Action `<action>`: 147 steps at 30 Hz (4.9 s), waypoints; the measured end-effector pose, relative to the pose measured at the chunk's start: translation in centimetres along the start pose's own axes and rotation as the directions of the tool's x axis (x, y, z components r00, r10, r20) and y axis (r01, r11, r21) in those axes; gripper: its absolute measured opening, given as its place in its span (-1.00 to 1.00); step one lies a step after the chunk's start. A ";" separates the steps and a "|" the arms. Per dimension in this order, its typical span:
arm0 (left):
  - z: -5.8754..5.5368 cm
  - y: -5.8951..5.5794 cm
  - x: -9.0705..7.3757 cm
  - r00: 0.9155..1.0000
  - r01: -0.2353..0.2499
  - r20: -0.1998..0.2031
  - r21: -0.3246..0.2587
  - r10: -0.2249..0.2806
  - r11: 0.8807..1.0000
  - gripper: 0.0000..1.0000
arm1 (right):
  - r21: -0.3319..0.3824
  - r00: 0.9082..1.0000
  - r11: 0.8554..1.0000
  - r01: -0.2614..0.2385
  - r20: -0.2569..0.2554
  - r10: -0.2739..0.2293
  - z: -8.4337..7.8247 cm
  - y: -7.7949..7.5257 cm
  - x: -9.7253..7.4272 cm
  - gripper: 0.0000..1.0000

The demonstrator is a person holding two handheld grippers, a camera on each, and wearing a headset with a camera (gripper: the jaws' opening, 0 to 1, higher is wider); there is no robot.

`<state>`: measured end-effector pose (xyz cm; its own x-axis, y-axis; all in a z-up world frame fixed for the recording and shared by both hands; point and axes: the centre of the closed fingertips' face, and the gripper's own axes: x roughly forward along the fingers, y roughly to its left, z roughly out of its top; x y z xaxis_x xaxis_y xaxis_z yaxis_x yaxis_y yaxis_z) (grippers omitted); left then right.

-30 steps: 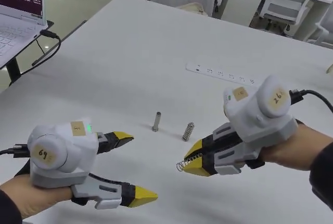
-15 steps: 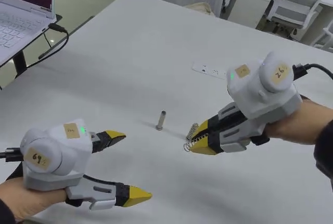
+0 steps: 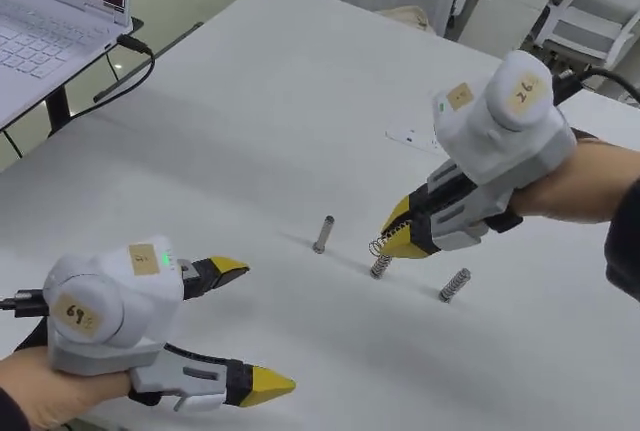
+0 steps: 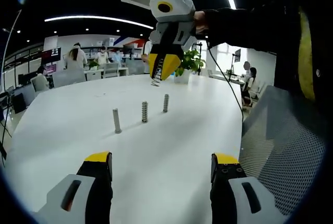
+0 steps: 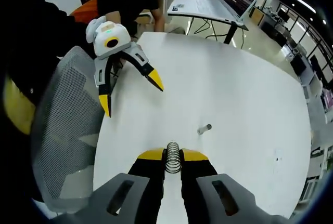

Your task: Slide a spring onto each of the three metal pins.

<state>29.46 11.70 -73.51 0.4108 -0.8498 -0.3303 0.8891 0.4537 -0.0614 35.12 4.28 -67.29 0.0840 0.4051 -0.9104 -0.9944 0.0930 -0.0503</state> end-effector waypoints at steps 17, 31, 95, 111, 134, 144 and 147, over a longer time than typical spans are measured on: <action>-0.6 0.4 -0.2 1.000 -0.017 -0.009 -0.015 0.017 1.000 0.44 | -0.077 0.996 0.997 -0.014 -0.084 0.007 2.3 -4.3 1.9 -0.84; -1.0 0.6 -0.1 1.000 -0.025 -0.004 -0.031 0.024 0.999 0.44 | -0.112 0.985 0.991 -0.071 -0.166 0.052 1.8 -6.4 5.1 -0.84; -1.8 1.2 -0.5 1.000 -0.027 -0.017 -0.061 0.026 0.998 0.31 | -0.065 0.968 0.991 -0.115 -0.231 0.097 0.1 -6.0 8.7 -0.83; -1.9 1.4 -0.6 0.999 -0.027 -0.020 -0.062 0.025 0.998 0.30 | -0.057 0.971 0.994 -0.098 -0.223 0.083 -0.3 -5.4 10.7 -0.83; -1.9 1.4 -0.6 0.999 -0.025 -0.026 -0.064 0.023 0.998 0.28 | -0.048 0.974 0.995 -0.092 -0.211 0.080 -0.5 -5.3 12.1 -0.82; -2.0 1.3 -0.7 0.999 -0.023 -0.030 -0.066 0.021 0.998 0.28 | -0.039 0.982 0.996 -0.079 -0.176 0.071 -0.1 -5.5 12.1 -0.72; -1.9 1.3 -0.8 0.999 -0.024 -0.031 -0.064 0.022 0.998 0.28 | -0.032 0.984 0.997 -0.071 -0.165 0.065 -0.2 -5.7 11.8 -0.65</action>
<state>29.95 13.47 -75.13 0.4236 -0.8310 -0.3606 0.8643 0.4899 -0.1137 41.73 8.38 -77.81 0.0076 0.2542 -0.9671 -0.9994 0.0350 0.0013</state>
